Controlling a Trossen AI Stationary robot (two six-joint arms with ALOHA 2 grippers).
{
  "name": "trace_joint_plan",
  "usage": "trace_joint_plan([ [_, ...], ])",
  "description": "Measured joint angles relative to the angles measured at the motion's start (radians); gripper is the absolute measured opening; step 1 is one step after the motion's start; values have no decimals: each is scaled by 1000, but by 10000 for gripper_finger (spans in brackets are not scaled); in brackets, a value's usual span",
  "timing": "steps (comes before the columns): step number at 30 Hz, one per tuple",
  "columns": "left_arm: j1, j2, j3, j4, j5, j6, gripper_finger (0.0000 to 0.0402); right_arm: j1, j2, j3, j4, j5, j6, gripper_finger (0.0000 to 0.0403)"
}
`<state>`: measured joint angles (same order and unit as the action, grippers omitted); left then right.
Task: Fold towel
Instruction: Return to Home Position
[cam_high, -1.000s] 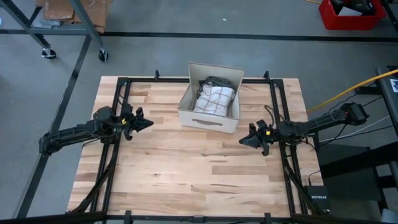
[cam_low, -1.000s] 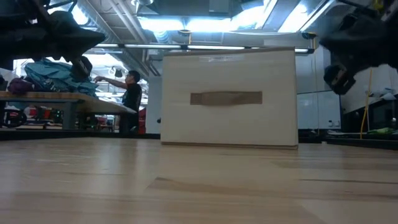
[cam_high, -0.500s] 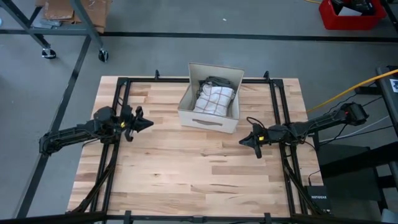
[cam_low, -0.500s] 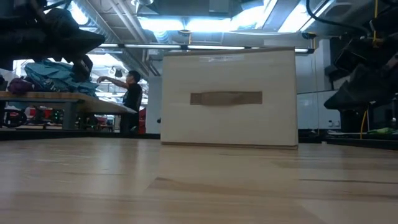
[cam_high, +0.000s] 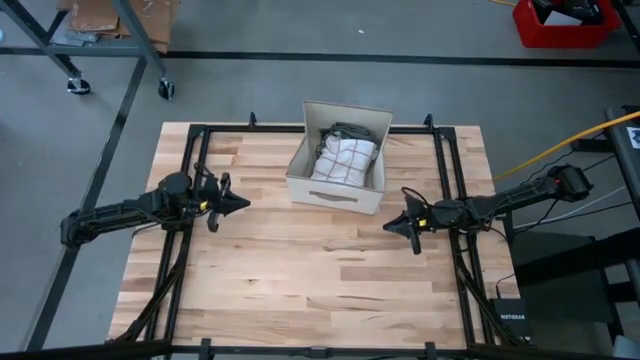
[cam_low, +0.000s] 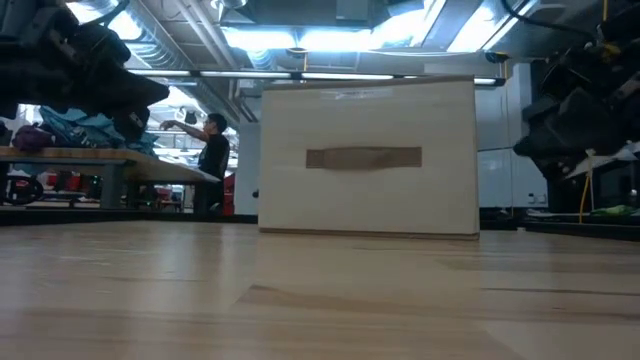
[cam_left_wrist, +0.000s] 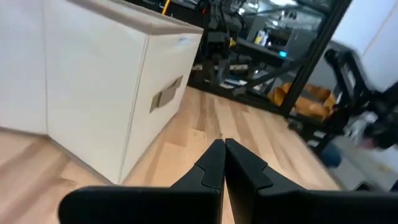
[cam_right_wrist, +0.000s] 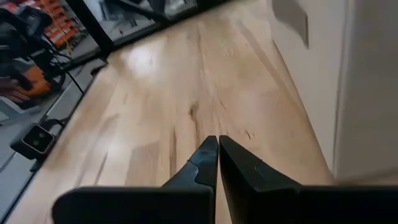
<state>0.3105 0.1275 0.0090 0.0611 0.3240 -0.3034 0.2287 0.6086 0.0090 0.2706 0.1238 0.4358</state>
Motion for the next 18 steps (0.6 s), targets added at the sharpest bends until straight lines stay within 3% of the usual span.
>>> trace_joint_plan([
  [7, -5, 5, 0, -6, -49, 216, 3, 0, 0, 0, 79, 1, -137, 21],
  [18, -5, 7, 0, -7, -48, 226, 3, 0, 0, -1, 68, 43, -149, 21],
])
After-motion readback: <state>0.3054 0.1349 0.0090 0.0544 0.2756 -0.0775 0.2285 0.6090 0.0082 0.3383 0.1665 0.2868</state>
